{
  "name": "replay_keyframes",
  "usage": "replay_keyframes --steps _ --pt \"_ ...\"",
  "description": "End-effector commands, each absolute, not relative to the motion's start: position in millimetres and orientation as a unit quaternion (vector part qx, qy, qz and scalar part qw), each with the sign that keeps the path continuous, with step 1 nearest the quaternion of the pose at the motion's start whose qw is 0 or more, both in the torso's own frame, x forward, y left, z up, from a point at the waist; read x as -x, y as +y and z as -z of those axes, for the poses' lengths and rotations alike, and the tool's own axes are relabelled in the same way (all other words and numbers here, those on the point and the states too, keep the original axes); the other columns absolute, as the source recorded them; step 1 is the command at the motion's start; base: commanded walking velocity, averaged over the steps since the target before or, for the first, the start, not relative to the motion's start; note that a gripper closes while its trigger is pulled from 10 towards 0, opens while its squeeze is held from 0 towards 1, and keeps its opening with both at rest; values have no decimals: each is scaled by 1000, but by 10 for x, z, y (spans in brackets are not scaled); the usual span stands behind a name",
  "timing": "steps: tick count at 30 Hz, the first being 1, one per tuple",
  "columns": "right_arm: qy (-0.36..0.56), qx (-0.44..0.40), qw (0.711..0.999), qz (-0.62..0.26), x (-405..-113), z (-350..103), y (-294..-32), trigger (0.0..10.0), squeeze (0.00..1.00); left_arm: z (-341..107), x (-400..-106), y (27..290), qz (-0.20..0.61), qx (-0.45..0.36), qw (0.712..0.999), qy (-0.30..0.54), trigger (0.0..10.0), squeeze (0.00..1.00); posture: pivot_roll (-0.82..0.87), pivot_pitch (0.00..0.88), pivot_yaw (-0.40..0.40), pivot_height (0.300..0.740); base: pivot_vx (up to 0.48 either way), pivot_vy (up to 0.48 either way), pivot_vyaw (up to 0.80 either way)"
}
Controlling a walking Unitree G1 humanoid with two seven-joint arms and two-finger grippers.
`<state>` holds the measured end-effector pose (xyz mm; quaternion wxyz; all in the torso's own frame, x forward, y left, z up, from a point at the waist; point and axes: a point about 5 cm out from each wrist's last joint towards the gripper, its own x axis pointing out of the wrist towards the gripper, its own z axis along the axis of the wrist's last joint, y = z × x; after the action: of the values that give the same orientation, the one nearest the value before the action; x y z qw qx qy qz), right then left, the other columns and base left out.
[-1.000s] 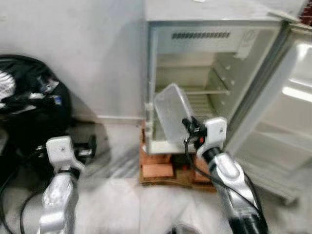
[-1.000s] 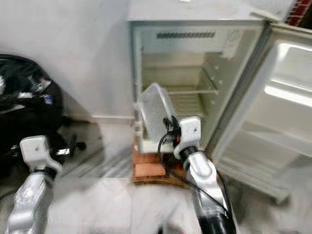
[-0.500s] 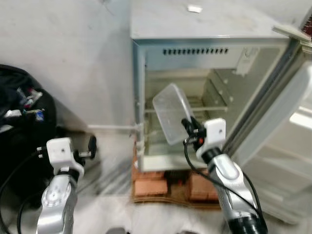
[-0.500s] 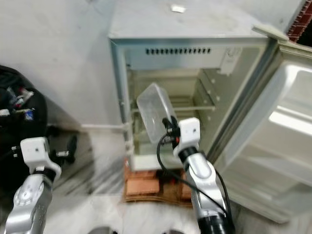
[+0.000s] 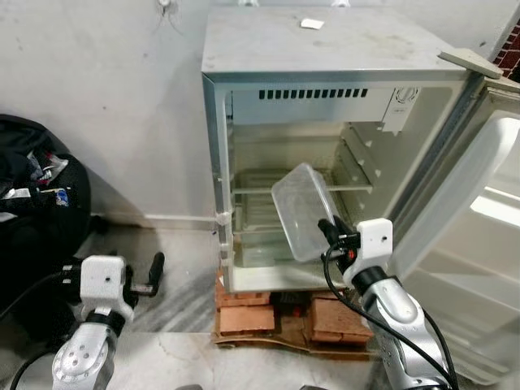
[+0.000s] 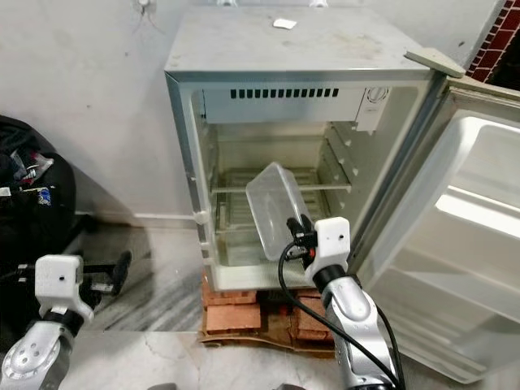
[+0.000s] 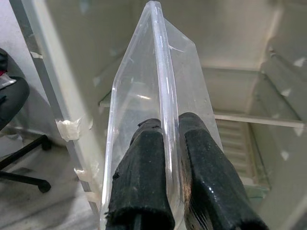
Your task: Restocking fridge
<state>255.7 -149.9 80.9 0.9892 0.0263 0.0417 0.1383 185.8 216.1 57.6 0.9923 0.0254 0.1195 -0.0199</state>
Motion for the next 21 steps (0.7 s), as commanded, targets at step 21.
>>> replay_keyframes --steps 21 --pt "50 -35 980 -190 -2546 -830 -1348 10000 0 -732 -2100 1993 37 -13 996 78 10000 0 88 33 -43 740 0 0 201"
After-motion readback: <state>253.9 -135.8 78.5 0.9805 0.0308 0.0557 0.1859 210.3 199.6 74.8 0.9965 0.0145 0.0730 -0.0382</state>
